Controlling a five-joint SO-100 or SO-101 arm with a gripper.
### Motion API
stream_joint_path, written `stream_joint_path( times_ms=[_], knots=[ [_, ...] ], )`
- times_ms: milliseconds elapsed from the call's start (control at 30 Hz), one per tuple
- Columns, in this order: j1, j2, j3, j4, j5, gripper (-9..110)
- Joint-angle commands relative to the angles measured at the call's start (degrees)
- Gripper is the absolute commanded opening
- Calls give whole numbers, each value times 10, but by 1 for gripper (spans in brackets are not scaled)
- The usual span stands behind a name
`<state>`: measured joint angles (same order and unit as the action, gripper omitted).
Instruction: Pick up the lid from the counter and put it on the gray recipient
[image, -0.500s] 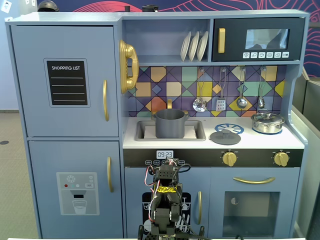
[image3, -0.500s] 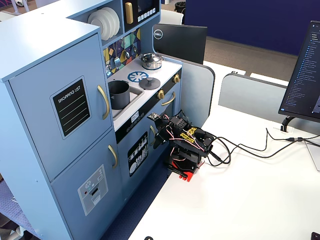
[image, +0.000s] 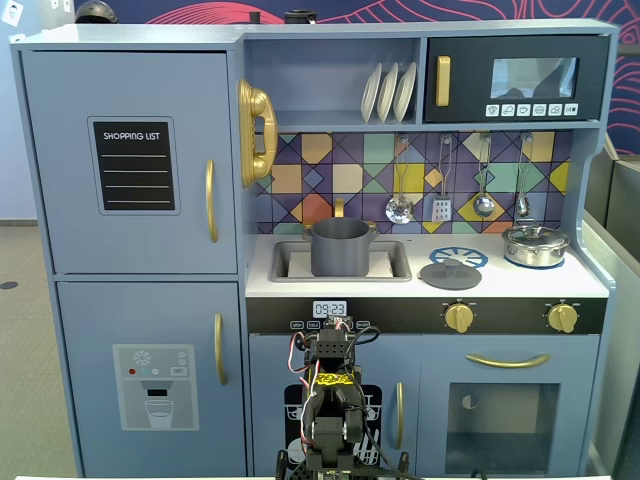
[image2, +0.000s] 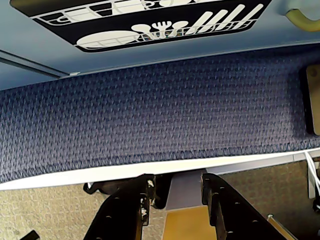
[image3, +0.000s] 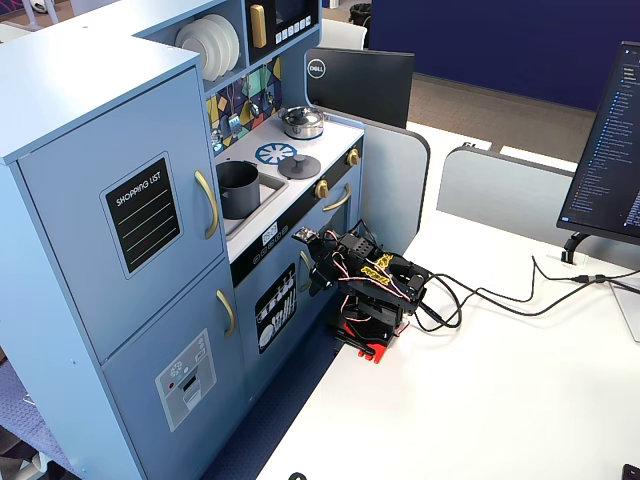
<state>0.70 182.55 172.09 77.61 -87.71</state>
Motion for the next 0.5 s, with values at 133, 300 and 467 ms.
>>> stream_joint_path(
  times_ms=[133, 300, 467],
  knots=[
    [4, -80, -131, 14, 19, 0],
    [24, -171, -313, 6, -34, 0],
    [53, -243, -454, 3, -69, 0]
  ],
)
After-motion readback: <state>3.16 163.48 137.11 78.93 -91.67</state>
